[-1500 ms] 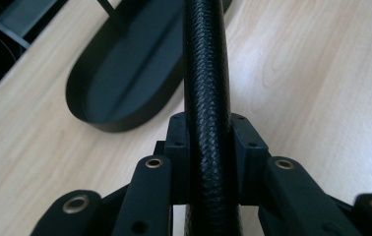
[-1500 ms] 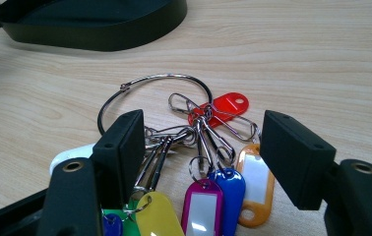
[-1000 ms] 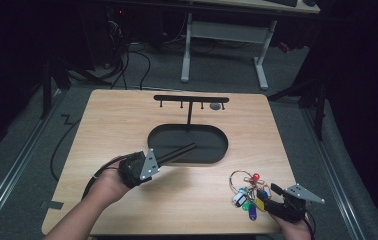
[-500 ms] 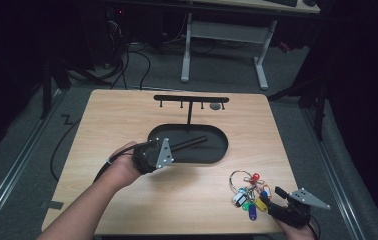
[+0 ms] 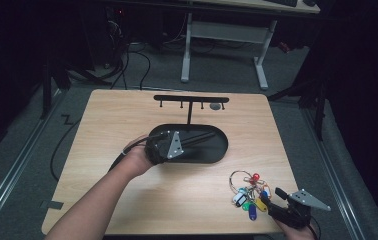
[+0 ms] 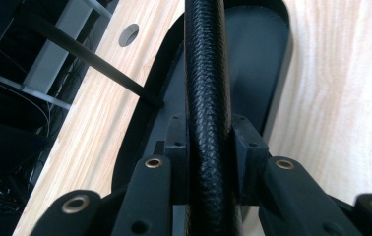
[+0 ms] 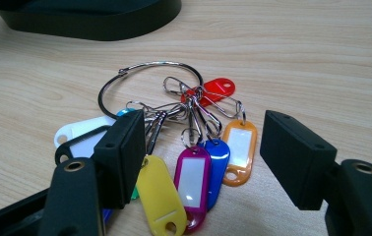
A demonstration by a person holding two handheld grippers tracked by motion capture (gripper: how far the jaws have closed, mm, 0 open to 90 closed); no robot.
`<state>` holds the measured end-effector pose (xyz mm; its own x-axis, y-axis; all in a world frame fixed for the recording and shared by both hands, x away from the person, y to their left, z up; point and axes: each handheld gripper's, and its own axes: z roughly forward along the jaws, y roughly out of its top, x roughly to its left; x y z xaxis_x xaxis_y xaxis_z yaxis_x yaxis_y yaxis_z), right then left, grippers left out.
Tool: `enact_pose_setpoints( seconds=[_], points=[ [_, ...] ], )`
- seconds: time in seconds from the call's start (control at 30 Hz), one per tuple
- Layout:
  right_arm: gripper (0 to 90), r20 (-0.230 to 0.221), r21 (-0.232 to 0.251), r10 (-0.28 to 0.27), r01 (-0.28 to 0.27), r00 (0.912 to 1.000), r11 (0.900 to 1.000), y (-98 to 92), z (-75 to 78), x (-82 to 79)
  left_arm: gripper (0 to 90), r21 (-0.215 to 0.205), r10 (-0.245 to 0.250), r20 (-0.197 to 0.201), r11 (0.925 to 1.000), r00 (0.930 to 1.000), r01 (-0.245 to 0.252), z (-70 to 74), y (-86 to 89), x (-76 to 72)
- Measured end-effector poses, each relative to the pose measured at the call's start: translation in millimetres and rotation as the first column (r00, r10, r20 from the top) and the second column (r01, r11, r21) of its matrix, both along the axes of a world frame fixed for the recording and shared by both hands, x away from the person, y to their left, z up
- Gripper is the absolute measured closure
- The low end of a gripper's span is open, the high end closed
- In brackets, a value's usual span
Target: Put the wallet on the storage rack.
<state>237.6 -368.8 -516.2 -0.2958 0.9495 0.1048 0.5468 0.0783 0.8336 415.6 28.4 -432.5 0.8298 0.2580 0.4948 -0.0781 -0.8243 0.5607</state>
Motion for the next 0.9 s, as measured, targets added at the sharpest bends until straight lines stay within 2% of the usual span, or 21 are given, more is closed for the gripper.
enact_pose_setpoints(
  seconds=[0.17, 0.23, 0.3, 0.37, 0.47, 0.53, 0.9],
  points=[
    [34.2, -0.003, 0.004, 0.004, -0.004, 1.0000, 1.000, 0.4, -0.2, 0.9, 73.4, 0.026, -0.002, 0.016, 0.9997, 0.9999, 0.001, -2.9, -7.4, 11.5],
    [34.2, -0.002, 0.006, 0.005, -0.005, 1.0000, 1.000, 0.3, 0.0, 1.3, 73.4, 0.011, 0.001, 0.012, 0.9999, 0.9999, -0.001, -3.0, -8.4, 16.4],
    [34.2, -0.001, 0.007, 0.006, -0.006, 1.0000, 1.000, -0.2, -0.2, 1.7, 73.4, 0.017, 0.003, 0.019, 0.9999, 0.9998, -0.003, -3.1, -9.4, 20.6],
    [34.3, -0.002, 0.010, 0.005, -0.005, 1.0000, 1.000, -0.7, -0.4, 2.0, 73.4, 0.020, 0.007, 0.003, 0.9998, 1.0000, -0.007, -2.0, -10.1, 25.3],
    [34.4, -0.003, 0.014, 0.003, -0.003, 1.0000, 1.000, -1.3, -0.5, 2.1, 73.4, 0.022, 0.007, 0.011, 0.9997, 0.9999, -0.007, -1.6, -12.3, 29.6],
    [34.4, -0.003, 0.016, 0.003, -0.003, 1.0000, 1.000, -1.4, -0.4, 2.1, 73.4, 0.016, 0.014, 0.000, 0.9998, 0.9999, -0.014, -1.6, -13.0, 33.0],
    [34.6, -0.005, 0.024, 0.004, -0.004, 1.0000, 1.000, -2.3, -1.5, 2.9, 73.3, 0.040, 0.016, -0.022, 0.9991, 0.9996, -0.015, -14.6, -20.5, 46.6]
  ],
)
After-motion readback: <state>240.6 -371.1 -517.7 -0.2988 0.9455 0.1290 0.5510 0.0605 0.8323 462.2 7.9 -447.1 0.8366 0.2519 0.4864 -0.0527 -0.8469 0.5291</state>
